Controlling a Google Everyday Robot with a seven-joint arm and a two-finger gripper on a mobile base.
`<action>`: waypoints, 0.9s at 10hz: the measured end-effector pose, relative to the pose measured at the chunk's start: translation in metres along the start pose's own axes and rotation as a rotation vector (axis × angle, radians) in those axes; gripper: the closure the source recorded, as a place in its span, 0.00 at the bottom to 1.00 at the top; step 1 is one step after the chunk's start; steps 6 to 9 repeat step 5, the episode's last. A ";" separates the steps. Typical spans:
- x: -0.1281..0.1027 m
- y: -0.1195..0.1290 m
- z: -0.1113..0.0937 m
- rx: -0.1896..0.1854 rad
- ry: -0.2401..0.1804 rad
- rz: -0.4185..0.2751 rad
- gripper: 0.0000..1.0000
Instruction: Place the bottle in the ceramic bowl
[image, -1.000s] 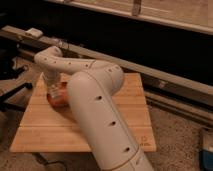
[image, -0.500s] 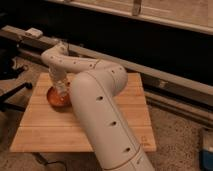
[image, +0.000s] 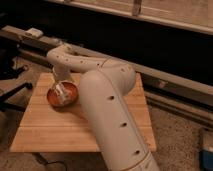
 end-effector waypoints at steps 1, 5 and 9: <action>0.000 0.001 0.000 -0.001 0.000 -0.001 0.20; 0.000 0.001 0.000 -0.001 -0.001 -0.002 0.20; 0.000 0.001 0.000 -0.001 -0.001 -0.002 0.20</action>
